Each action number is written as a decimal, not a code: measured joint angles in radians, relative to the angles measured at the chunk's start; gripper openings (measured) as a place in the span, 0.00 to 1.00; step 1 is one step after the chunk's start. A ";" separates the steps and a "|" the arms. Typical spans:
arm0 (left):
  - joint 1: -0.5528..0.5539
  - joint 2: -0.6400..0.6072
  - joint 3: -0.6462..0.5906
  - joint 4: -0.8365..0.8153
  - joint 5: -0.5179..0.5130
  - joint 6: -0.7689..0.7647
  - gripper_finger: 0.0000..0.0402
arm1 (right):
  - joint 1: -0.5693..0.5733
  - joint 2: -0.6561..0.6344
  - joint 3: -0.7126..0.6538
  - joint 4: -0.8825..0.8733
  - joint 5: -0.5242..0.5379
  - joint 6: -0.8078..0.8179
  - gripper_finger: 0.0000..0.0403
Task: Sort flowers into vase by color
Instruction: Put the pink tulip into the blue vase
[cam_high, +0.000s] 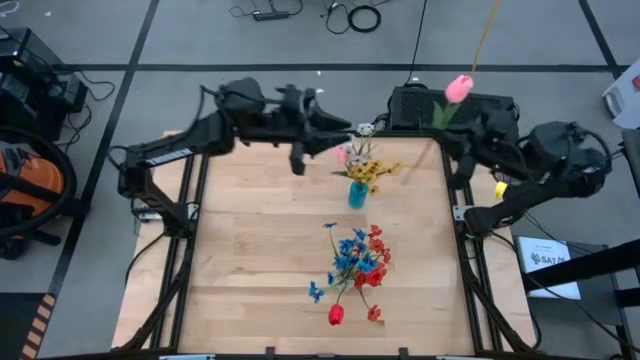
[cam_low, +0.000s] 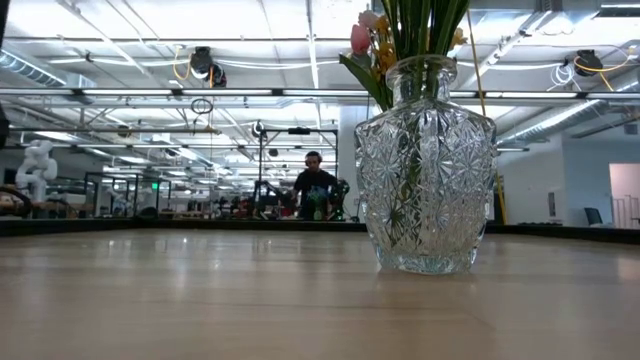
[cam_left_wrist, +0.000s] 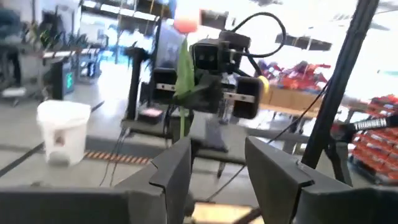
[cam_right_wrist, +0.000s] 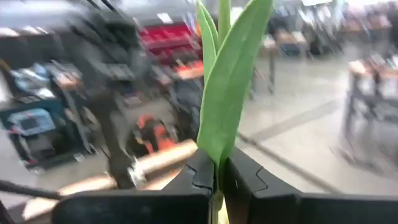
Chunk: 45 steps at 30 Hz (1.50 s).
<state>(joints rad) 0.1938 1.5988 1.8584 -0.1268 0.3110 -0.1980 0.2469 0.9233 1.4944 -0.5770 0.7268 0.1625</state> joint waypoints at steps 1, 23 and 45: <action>0.009 -0.017 0.000 -0.037 -0.004 0.001 0.39 | 0.005 -0.021 0.000 -0.079 0.026 0.050 0.01; 0.114 -0.146 -0.443 -0.086 -0.149 -0.039 0.40 | 0.047 -0.713 -1.227 0.773 0.026 0.130 0.00; 0.162 -0.305 -0.724 -0.017 -0.214 -0.228 0.40 | -0.067 -0.751 -1.344 1.100 -0.371 -0.463 0.00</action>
<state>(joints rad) 0.3556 1.2938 1.1347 -0.1435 0.0967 -0.4260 0.1801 0.1718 0.1509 0.5228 0.3560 -0.3007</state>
